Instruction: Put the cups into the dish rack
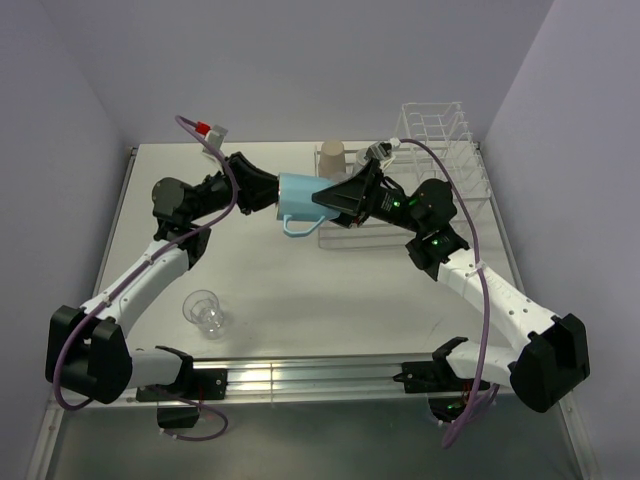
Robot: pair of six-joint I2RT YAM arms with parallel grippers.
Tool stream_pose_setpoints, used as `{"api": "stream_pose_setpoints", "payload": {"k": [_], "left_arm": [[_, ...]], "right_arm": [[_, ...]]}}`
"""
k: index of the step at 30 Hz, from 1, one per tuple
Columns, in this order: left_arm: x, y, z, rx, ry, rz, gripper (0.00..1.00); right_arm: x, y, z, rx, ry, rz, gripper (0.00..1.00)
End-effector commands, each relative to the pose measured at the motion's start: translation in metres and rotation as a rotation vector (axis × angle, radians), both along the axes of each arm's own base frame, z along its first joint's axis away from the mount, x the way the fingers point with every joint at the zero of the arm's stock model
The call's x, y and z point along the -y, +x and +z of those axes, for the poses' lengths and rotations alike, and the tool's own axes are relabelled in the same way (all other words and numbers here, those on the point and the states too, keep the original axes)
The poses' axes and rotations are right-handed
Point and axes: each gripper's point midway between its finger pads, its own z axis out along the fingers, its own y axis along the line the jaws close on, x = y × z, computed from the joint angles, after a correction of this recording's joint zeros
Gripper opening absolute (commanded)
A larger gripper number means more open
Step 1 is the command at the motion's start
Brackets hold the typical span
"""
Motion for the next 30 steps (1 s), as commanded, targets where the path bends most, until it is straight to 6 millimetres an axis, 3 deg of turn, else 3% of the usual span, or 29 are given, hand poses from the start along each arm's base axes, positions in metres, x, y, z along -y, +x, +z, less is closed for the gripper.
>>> {"api": "stream_pose_setpoints", "payload": {"k": [1, 2, 3, 5, 6, 10, 13, 16, 20, 30], "left_arm": [[-0.003, -0.002, 0.036, 0.116, -0.068, 0.035, 0.00], [-0.002, -0.003, 0.034, 0.112, -0.065, 0.027, 0.00], [-0.002, -0.003, 0.034, 0.111, -0.064, 0.023, 0.00], [-0.001, -0.003, 0.032, 0.103, -0.059, 0.017, 0.00], [0.000, -0.002, 0.030, 0.091, -0.050, 0.016, 0.00], [-0.001, 0.000, 0.026, 0.077, -0.036, 0.035, 0.04], [-0.002, 0.000, 0.026, 0.075, -0.040, 0.049, 0.18], [-0.004, 0.000, 0.030, 0.076, -0.046, 0.058, 0.38], [-0.005, -0.001, 0.034, 0.078, -0.049, 0.068, 0.52], [-0.016, 0.022, 0.032, 0.023, -0.017, 0.237, 0.56]], "right_arm": [[0.002, -0.019, 0.023, 0.071, 0.054, 0.042, 0.57], [0.002, -0.019, 0.024, 0.074, 0.057, 0.044, 0.49], [0.002, -0.018, 0.025, 0.073, 0.058, 0.043, 0.34], [0.002, -0.019, 0.029, 0.093, 0.059, 0.040, 0.17], [0.003, -0.018, 0.029, 0.087, 0.054, 0.032, 0.01], [0.005, -0.013, 0.031, 0.114, 0.030, -0.019, 0.00], [0.006, -0.010, 0.032, 0.118, 0.019, -0.045, 0.00], [0.007, -0.007, 0.031, 0.117, 0.007, -0.065, 0.00], [0.007, -0.004, 0.031, 0.116, 0.004, -0.081, 0.00], [0.018, 0.015, 0.026, 0.120, -0.107, -0.233, 0.00]]}}
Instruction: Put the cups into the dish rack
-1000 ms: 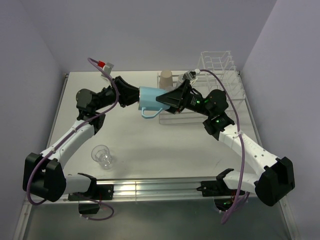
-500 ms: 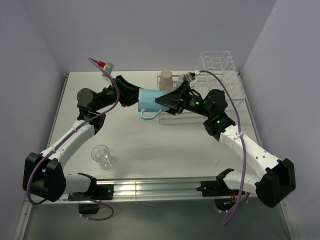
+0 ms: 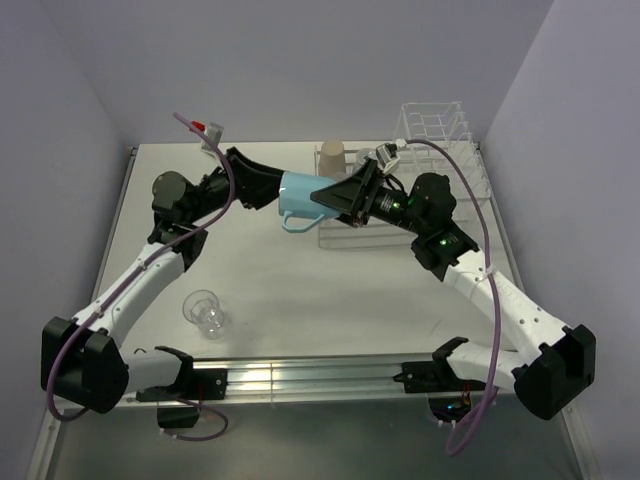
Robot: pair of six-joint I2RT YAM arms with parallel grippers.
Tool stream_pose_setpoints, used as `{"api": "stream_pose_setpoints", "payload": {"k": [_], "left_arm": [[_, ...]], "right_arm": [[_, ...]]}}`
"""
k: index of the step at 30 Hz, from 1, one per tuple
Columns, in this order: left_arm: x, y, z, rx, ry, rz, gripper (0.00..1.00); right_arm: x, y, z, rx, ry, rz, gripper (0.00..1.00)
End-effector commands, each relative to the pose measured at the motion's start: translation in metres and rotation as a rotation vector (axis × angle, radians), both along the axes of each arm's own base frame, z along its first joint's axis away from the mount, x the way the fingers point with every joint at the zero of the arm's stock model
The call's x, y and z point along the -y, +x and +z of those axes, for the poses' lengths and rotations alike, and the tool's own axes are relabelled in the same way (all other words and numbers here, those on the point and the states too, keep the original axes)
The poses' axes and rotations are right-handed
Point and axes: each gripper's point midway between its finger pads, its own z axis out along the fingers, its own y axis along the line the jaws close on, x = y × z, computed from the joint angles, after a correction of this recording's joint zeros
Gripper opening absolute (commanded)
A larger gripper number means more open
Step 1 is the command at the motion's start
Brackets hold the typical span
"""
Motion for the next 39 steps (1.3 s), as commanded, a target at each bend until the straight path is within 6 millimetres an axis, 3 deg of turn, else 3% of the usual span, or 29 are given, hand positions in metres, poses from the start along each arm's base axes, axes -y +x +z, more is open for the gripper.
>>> {"api": "stream_pose_setpoints", "payload": {"k": [1, 8, 10, 14, 18, 21, 22, 23, 25, 27, 28, 29, 34, 35, 39], "left_arm": [[-0.016, 0.002, 0.040, 0.098, -0.033, 0.129, 0.56], [-0.039, 0.029, 0.036, 0.020, -0.024, 0.309, 0.57], [-0.054, 0.042, 0.031, -0.026, -0.022, 0.401, 0.57], [-0.091, 0.069, 0.019, -0.127, -0.012, 0.601, 0.57], [-0.121, 0.086, 0.005, -0.231, 0.060, 0.767, 0.57], [-0.133, 0.086, -0.003, -0.293, 0.099, 0.828, 0.56], [-0.134, 0.085, -0.003, -0.301, 0.104, 0.835, 0.56], [-0.136, 0.084, -0.003, -0.309, 0.108, 0.844, 0.56], [-0.137, 0.078, -0.001, -0.321, 0.126, 0.842, 0.56], [-0.138, 0.072, 0.000, -0.329, 0.145, 0.841, 0.56], [-0.139, 0.069, 0.001, -0.329, 0.154, 0.840, 0.56], [-0.139, 0.067, 0.004, -0.327, 0.159, 0.837, 0.56], [-0.140, 0.051, 0.000, -0.336, 0.229, 0.814, 0.57], [-0.140, 0.049, 0.001, -0.335, 0.235, 0.811, 0.57], [-0.139, 0.040, 0.002, -0.320, 0.264, 0.790, 0.57]], "right_arm": [[0.015, 0.000, 0.045, 0.154, -0.004, -0.100, 0.00], [0.027, 0.015, 0.027, 0.132, -0.120, -0.213, 0.00], [0.032, 0.021, 0.027, 0.155, -0.145, -0.254, 0.00], [0.044, 0.032, 0.008, 0.121, -0.248, -0.319, 0.00], [0.073, 0.056, 0.002, 0.161, -0.460, -0.480, 0.00], [0.107, 0.081, -0.012, 0.151, -0.695, -0.632, 0.00], [0.112, 0.093, -0.025, 0.129, -0.775, -0.660, 0.00], [0.130, 0.101, -0.025, 0.115, -0.855, -0.736, 0.00], [0.138, 0.120, -0.046, 0.096, -1.002, -0.760, 0.00], [0.149, 0.131, -0.050, 0.090, -1.100, -0.797, 0.00], [0.147, 0.143, -0.068, 0.063, -1.159, -0.785, 0.00], [0.148, 0.148, -0.067, 0.066, -1.183, -0.787, 0.00], [0.151, 0.177, -0.107, 0.002, -1.325, -0.757, 0.00], [0.152, 0.182, -0.103, 0.006, -1.330, -0.764, 0.00], [0.154, 0.195, -0.119, -0.024, -1.383, -0.749, 0.00]]}}
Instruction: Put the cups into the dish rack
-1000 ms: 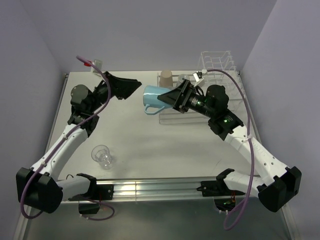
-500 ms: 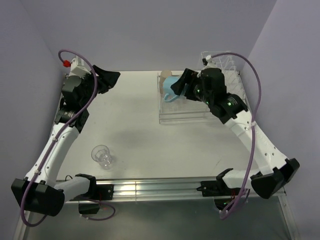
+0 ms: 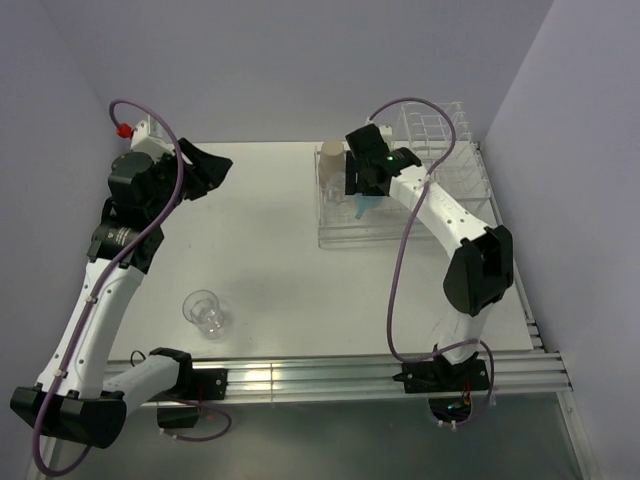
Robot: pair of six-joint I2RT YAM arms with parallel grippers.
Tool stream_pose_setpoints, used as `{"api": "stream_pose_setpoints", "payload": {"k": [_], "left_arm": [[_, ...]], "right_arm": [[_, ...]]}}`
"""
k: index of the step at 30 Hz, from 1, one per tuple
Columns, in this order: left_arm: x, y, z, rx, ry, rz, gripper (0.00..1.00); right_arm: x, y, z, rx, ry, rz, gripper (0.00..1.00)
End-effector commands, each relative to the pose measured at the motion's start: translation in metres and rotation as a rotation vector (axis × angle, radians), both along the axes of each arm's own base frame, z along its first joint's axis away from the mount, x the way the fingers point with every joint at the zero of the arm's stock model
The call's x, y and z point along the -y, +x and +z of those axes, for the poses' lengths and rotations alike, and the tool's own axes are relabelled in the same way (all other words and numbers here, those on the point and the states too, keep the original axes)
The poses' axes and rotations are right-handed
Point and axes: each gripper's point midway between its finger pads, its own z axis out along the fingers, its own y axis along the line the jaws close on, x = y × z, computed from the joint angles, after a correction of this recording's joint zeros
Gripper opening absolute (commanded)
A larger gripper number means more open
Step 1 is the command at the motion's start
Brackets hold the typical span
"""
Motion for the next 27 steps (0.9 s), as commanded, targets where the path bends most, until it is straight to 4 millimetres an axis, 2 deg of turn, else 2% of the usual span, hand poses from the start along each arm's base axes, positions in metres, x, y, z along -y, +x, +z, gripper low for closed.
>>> {"api": "stream_pose_setpoints", "payload": {"k": [1, 6, 9, 27], "left_arm": [[0.000, -0.016, 0.016, 0.035, 0.044, -0.041, 0.58], [0.003, -0.018, 0.008, 0.011, 0.070, -0.070, 0.58], [0.004, -0.017, 0.003, -0.001, 0.077, -0.078, 0.58], [0.005, -0.009, -0.012, -0.041, 0.116, -0.088, 0.58]], "right_arm": [[0.014, 0.027, 0.053, 0.151, -0.017, -0.052, 0.00], [0.020, 0.039, 0.037, 0.103, -0.061, -0.067, 0.00], [0.021, 0.045, 0.020, 0.058, -0.082, -0.070, 0.00], [0.032, 0.045, -0.025, -0.065, -0.103, -0.085, 0.00]]}}
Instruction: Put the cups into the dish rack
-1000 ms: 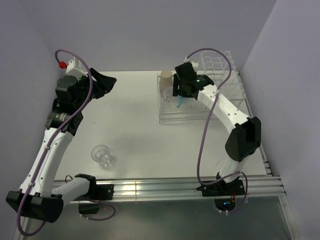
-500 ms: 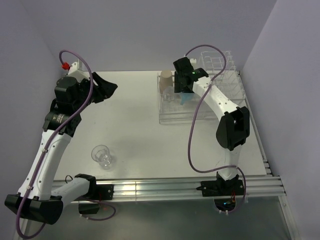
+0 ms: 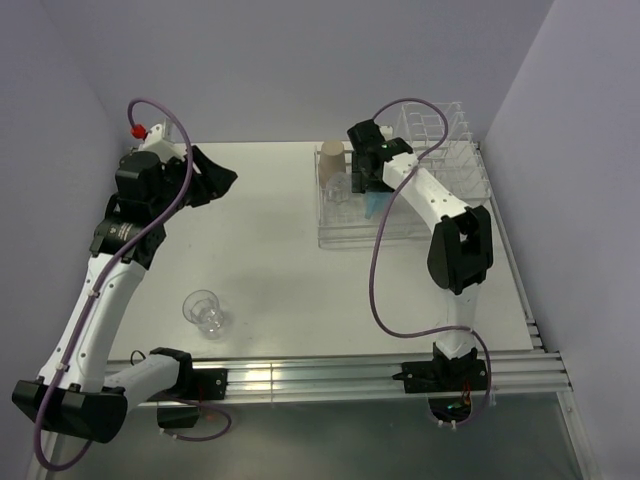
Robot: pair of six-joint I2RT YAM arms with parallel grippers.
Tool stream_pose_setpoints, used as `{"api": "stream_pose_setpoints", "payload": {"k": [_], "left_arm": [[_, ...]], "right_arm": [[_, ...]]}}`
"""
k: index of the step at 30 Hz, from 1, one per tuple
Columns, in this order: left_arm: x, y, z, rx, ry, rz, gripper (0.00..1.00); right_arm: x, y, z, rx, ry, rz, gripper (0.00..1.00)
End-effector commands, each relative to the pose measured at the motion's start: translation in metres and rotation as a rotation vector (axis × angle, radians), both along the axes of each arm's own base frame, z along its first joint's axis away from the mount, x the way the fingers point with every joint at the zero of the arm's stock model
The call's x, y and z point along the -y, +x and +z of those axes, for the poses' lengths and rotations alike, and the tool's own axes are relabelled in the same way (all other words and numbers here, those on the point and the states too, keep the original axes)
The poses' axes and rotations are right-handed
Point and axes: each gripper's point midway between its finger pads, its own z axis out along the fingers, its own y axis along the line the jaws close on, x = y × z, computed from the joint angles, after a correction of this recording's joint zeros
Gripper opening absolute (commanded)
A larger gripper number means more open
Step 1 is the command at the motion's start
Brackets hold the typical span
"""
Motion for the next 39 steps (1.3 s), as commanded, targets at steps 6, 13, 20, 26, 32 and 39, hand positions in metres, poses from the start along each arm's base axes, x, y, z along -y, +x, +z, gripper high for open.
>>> {"api": "stream_pose_setpoints", "payload": {"k": [6, 13, 20, 26, 32, 39], "left_arm": [[0.002, 0.003, 0.012, 0.032, 0.012, -0.022, 0.58], [0.002, 0.005, 0.007, 0.020, 0.015, -0.021, 0.58], [0.002, 0.005, 0.006, 0.017, 0.016, -0.019, 0.58], [0.002, 0.005, 0.003, 0.012, 0.014, -0.019, 0.58], [0.002, 0.005, 0.003, 0.013, 0.014, -0.016, 0.58], [0.003, 0.006, 0.000, 0.003, 0.014, -0.020, 0.58]], "right_arm": [[0.004, 0.014, 0.008, 0.040, 0.004, -0.020, 0.00], [0.005, 0.016, 0.002, 0.029, 0.003, -0.024, 0.20], [0.011, 0.015, 0.001, 0.029, -0.018, -0.041, 0.53], [0.012, 0.014, 0.001, 0.030, -0.026, -0.046, 0.76], [0.013, 0.015, -0.002, 0.020, -0.030, -0.047, 0.88], [0.011, 0.014, -0.003, 0.021, -0.020, -0.042, 0.98]]}}
